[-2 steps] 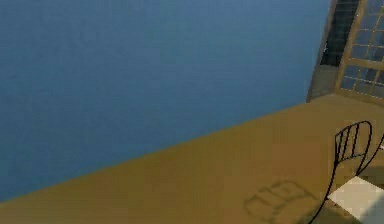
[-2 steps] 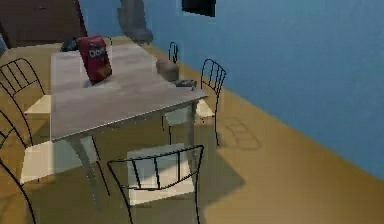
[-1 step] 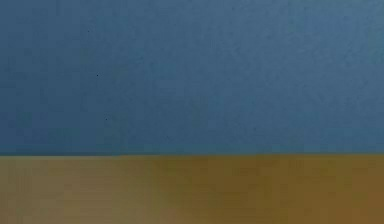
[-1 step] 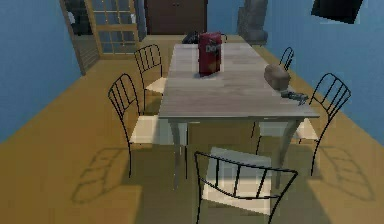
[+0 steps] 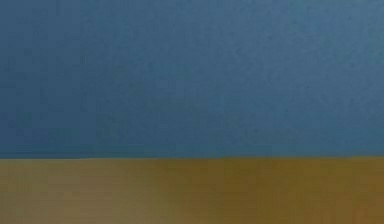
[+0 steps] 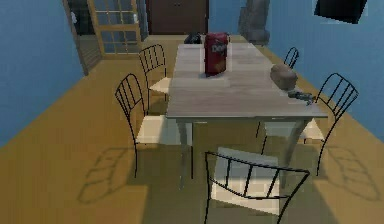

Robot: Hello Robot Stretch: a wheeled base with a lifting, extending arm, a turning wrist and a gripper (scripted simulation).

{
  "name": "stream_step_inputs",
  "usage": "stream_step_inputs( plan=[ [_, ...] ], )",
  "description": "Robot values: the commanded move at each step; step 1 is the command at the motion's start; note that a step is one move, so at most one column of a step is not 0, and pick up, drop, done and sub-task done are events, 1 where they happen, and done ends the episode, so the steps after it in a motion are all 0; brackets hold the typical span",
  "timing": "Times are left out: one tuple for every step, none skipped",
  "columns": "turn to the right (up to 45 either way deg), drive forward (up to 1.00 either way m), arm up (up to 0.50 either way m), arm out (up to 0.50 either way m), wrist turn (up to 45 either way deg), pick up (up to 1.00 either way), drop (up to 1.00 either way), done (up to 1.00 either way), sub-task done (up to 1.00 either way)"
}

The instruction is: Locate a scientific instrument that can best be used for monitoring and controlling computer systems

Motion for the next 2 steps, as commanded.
stream_step_inputs(
  plan=[
    [42.0,0.00,0.00,0.00,0.0,0.00,0.00,0.00,0.00],
    [0.0,1.00,0.00,0.00,0.0,0.00,0.00,0.00,0.00]
  ],
)
